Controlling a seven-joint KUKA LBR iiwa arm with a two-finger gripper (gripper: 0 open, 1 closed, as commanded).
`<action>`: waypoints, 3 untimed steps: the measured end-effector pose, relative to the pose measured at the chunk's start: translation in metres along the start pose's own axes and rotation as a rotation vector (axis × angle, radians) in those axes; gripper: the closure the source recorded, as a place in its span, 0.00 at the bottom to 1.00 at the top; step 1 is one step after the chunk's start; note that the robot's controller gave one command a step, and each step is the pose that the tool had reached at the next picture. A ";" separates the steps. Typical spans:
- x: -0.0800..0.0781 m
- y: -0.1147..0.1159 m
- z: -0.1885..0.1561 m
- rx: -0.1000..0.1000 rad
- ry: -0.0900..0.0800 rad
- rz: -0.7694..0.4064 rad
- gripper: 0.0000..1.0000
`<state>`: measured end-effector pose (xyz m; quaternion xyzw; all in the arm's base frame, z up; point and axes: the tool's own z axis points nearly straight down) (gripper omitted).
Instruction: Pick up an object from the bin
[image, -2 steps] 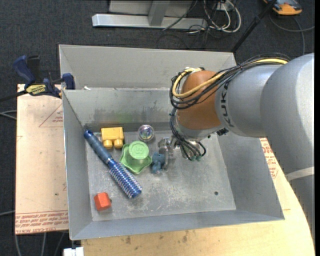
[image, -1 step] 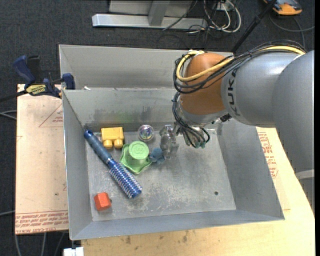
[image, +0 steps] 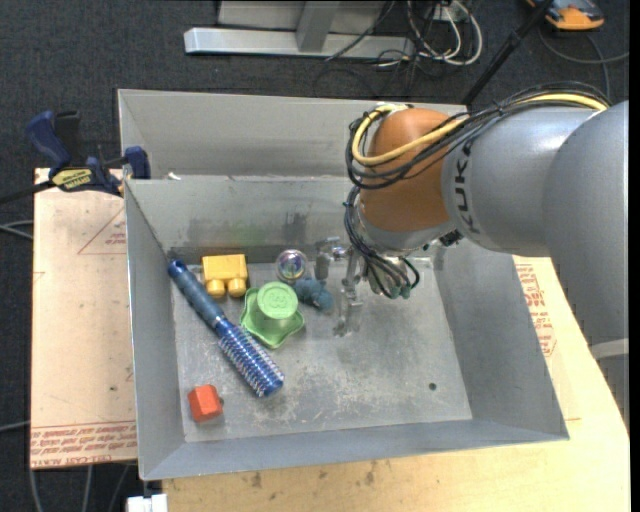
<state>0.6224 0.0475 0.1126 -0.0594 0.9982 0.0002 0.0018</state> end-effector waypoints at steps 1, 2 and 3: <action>-0.035 -0.006 0.045 0.000 0.000 -0.028 0.00; -0.035 -0.006 0.041 0.000 -0.002 -0.029 1.00; -0.011 -0.017 -0.118 0.001 -0.010 -0.044 1.00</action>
Offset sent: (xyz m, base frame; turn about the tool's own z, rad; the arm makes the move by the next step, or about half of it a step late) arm 0.0341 -0.0024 -0.0426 -0.0295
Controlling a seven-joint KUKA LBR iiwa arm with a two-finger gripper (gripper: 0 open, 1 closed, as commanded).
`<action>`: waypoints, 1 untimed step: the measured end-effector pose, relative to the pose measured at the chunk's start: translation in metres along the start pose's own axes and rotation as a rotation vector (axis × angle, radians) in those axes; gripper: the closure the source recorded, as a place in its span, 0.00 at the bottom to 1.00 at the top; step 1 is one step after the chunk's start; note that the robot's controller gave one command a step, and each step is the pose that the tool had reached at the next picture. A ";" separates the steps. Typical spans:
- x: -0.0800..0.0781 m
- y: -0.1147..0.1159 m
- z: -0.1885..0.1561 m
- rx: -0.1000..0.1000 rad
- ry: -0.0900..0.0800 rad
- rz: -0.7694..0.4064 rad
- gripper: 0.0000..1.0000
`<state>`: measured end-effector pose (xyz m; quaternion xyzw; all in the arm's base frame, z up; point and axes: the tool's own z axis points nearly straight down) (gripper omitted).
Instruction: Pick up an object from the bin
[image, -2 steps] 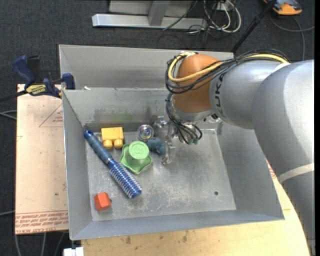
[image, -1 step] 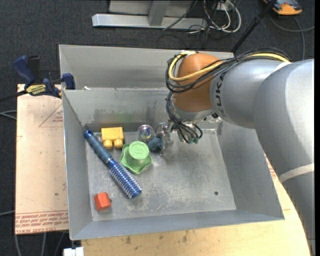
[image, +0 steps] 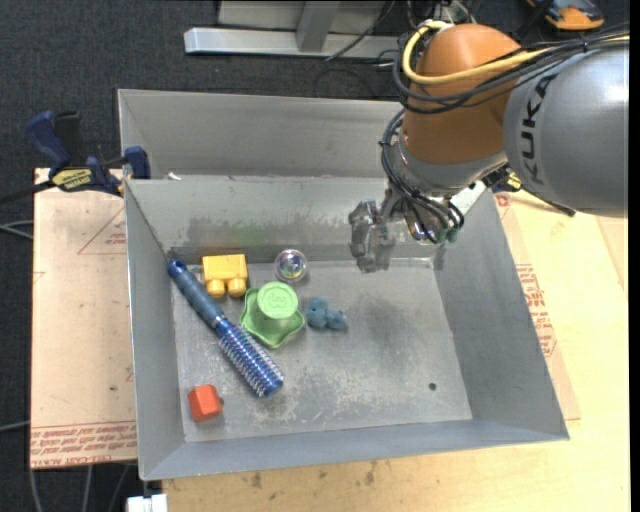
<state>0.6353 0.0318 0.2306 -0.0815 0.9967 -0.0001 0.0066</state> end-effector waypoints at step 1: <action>0.002 0.000 0.005 -0.001 0.009 -0.001 0.00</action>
Offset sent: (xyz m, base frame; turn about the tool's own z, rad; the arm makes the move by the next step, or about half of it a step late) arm 0.0000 0.0000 0.0000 0.0000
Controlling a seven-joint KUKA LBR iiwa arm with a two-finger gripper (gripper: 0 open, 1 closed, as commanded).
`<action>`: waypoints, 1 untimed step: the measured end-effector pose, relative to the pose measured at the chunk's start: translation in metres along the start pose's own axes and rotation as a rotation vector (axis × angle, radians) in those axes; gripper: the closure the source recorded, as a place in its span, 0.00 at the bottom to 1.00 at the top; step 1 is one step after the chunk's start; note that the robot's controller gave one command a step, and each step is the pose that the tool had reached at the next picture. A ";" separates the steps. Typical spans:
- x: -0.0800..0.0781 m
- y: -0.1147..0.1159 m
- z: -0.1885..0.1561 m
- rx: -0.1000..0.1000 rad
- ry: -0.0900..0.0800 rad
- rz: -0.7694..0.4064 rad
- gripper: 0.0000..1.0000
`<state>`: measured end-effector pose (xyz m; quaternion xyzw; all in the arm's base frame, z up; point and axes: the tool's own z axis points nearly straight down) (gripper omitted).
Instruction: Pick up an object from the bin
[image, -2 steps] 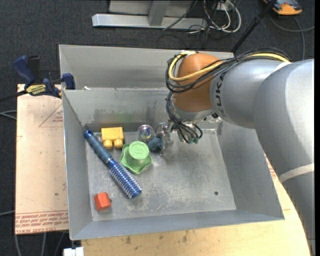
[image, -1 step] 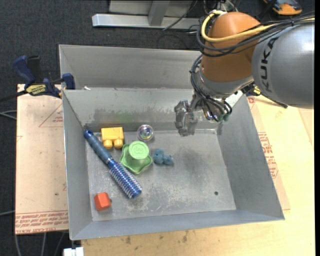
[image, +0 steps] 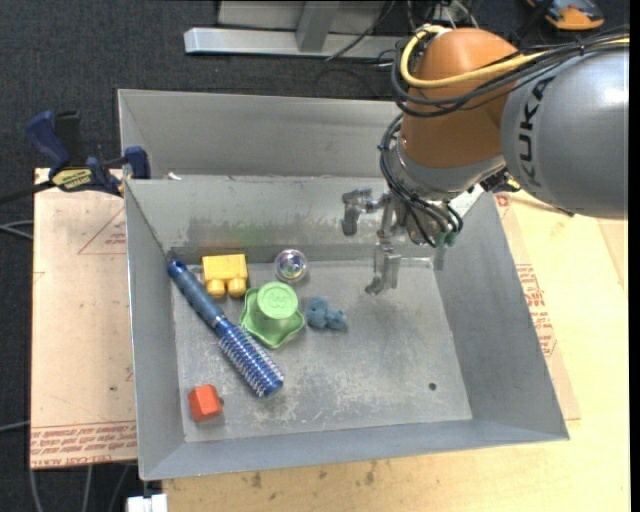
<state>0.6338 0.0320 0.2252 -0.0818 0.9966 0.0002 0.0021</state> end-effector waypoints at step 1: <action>0.087 0.024 0.062 -0.002 0.013 0.058 0.00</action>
Offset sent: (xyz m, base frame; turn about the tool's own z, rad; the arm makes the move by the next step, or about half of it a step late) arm -0.0857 0.0084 -0.0586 0.0607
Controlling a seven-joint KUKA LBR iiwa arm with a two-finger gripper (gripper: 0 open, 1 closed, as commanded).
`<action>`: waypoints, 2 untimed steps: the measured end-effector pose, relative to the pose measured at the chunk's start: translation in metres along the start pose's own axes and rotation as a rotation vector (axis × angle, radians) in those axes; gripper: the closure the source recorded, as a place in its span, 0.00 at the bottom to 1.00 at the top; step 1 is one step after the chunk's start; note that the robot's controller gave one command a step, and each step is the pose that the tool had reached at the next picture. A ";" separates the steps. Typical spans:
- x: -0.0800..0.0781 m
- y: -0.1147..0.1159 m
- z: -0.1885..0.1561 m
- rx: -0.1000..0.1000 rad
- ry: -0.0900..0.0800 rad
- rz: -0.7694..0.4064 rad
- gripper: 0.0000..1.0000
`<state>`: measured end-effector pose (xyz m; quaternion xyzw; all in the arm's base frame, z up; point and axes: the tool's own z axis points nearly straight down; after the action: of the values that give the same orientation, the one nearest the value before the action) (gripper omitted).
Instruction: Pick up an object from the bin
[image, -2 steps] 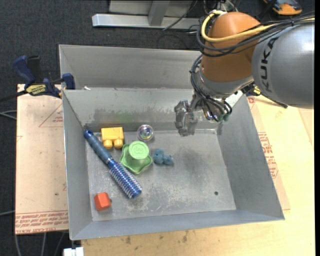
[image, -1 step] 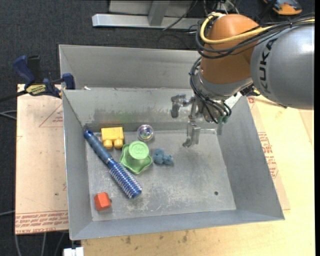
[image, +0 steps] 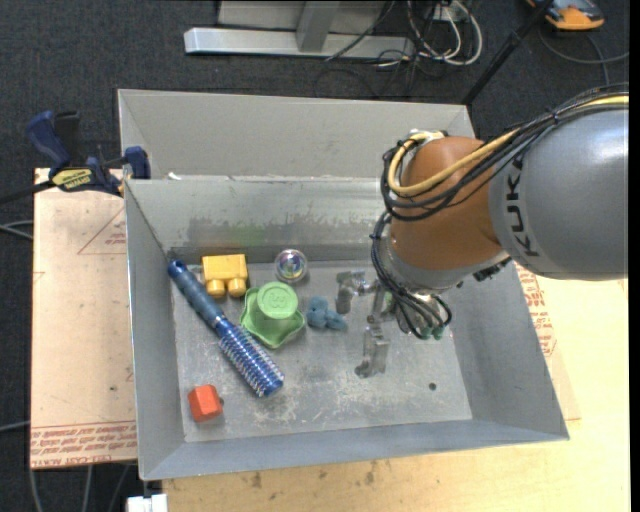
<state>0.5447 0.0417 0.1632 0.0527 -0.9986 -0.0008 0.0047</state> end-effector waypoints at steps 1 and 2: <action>-0.058 -0.009 0.032 0.001 -0.014 0.114 0.00; -0.072 -0.016 0.090 0.001 -0.008 -0.010 0.00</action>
Offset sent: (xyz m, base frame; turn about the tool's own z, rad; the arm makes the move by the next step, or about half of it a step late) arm 0.0570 -0.0035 -0.0304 0.1151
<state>0.6167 0.0337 0.0728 0.0579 -0.9983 -0.0003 0.0008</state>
